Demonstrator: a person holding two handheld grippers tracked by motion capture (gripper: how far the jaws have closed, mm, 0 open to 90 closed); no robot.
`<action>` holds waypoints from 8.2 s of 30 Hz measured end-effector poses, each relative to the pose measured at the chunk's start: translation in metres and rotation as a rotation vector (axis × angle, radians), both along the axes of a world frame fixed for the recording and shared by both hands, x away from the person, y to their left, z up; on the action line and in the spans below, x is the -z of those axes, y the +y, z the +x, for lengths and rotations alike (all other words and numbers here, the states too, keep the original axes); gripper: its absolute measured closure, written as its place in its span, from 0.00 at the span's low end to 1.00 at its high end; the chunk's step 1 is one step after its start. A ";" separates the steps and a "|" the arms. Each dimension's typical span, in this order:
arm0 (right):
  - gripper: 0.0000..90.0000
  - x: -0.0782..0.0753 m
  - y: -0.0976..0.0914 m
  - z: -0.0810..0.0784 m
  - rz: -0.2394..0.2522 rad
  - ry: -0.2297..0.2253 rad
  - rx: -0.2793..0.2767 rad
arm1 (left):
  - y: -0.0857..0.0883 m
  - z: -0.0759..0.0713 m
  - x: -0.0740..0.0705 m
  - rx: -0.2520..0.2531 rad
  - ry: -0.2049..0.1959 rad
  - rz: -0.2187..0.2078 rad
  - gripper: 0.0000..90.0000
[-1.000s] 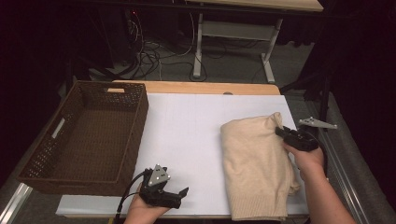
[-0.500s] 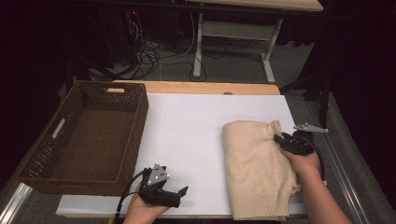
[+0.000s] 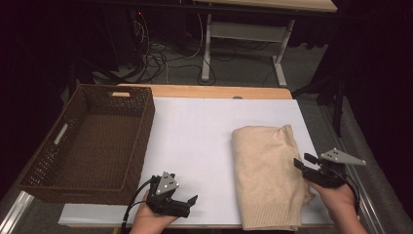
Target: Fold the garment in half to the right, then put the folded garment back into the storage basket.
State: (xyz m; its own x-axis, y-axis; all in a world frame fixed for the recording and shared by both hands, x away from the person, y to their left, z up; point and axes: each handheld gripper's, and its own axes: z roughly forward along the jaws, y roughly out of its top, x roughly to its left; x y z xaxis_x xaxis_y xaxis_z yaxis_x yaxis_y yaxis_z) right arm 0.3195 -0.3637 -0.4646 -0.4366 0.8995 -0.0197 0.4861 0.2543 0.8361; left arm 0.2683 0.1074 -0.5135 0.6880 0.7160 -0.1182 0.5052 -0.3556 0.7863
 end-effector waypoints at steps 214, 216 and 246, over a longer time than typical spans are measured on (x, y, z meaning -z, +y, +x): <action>0.00 0.037 0.060 -0.021 0.089 -0.036 -0.135 | -0.004 0.033 -0.019 -0.037 0.564 0.463 0.00; 0.00 0.037 0.059 -0.022 0.092 -0.034 -0.133 | -0.005 0.034 -0.020 -0.032 0.582 0.469 0.00; 0.00 0.041 0.063 -0.020 0.088 -0.022 -0.149 | -0.049 0.047 -0.030 0.121 0.591 0.410 0.15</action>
State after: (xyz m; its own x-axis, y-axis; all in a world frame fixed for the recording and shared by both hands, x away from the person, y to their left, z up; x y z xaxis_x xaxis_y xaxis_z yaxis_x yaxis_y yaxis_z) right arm 0.2991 -0.3007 -0.5057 -0.5651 0.8238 0.0451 0.4302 0.2477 0.8681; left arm 0.3153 0.0583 -0.4832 0.6691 0.7055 -0.2335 0.7429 -0.6431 0.1859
